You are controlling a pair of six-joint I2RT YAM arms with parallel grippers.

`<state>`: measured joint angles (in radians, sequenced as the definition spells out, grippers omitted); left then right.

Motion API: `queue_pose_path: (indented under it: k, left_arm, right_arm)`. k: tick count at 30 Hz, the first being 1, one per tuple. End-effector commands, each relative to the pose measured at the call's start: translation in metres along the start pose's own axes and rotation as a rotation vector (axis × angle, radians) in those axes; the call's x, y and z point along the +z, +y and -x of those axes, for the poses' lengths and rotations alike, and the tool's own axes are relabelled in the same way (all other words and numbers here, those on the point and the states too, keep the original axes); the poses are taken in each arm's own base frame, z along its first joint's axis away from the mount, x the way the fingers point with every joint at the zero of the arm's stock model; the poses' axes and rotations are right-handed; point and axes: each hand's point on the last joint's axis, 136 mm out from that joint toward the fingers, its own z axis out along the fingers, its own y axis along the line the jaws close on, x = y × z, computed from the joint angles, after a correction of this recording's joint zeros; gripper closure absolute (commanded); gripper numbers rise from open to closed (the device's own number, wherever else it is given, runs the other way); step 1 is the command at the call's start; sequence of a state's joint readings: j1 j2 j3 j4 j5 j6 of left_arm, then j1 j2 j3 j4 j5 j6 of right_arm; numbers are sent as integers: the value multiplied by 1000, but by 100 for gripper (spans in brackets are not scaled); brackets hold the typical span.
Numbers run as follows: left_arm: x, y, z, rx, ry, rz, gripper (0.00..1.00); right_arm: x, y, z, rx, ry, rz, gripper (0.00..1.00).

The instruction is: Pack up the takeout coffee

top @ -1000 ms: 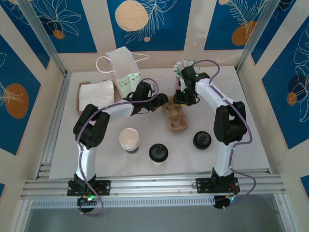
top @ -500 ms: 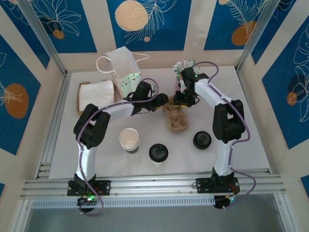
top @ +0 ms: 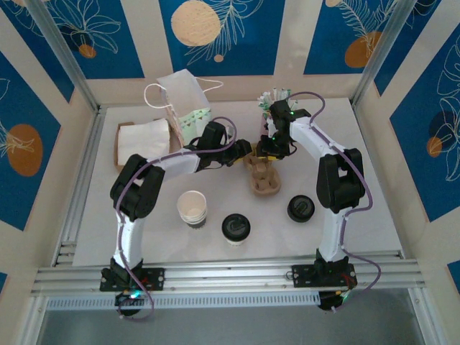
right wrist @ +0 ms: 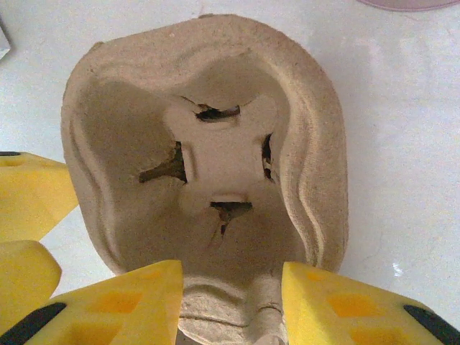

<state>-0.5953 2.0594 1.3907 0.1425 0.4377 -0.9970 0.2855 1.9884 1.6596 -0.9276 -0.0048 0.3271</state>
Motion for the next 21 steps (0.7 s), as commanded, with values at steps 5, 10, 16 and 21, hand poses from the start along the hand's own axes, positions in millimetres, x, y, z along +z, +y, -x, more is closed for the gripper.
queue_pose_path:
  k: [5, 10, 16, 21]
  left_arm:
    - [-5, -28, 3, 30, -4, -65, 41]
    - [-7, -33, 4, 36, -8, -74, 41]
    - [-7, -36, 3, 35, -2, -85, 41]
    - [-8, -41, 4, 39, -3, -95, 41]
  right_arm:
    - [-2, 3, -1, 19, -2, 21, 57]
    - [-9, 4, 2, 29, -31, 31, 52]
    - [-10, 2, 4, 50, -51, 38, 51]
    - [-15, -2, 7, 70, -80, 43, 51]
